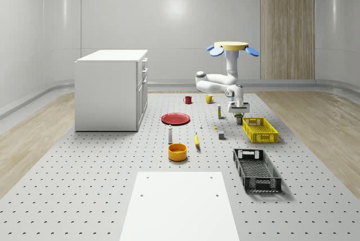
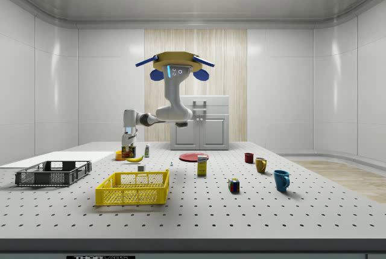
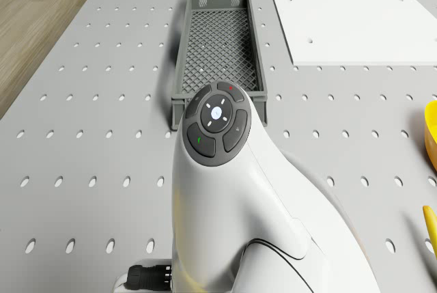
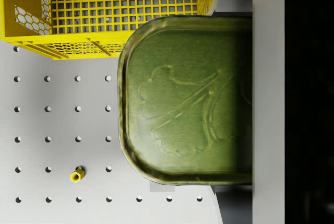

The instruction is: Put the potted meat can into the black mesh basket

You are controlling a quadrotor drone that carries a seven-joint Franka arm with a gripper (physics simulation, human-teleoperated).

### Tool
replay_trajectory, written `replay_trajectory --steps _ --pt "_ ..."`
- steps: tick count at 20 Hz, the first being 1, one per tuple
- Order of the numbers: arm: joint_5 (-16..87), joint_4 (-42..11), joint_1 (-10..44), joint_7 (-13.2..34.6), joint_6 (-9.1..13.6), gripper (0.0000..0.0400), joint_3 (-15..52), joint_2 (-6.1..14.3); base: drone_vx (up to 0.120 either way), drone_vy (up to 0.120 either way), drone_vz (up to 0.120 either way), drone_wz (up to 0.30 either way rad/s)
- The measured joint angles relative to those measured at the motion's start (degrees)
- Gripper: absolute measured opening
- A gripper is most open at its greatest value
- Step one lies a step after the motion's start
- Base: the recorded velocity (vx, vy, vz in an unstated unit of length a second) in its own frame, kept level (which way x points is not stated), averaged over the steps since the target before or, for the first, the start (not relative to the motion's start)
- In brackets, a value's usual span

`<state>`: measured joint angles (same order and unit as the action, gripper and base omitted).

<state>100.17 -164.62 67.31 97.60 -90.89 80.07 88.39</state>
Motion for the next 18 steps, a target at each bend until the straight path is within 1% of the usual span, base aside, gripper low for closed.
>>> replay_trajectory --steps 3,7,8,18 --pt "-0.05 0.0 0.02 0.02 -0.11 0.0286 0.02 0.12 0.12 0.0 0.0 0.0" --pt "-0.1 0.01 0.05 0.04 -0.25 0.0286 0.04 0.26 0.12 0.11 0.0 0.0" --pt "-0.12 0.01 0.05 0.05 -0.28 0.0286 0.04 0.3 0.12 0.04 0.0 0.0" --pt "-0.24 0.02 0.11 0.09 -0.57 0.0286 0.08 0.61 0.12 0.0 0.0 0.0"
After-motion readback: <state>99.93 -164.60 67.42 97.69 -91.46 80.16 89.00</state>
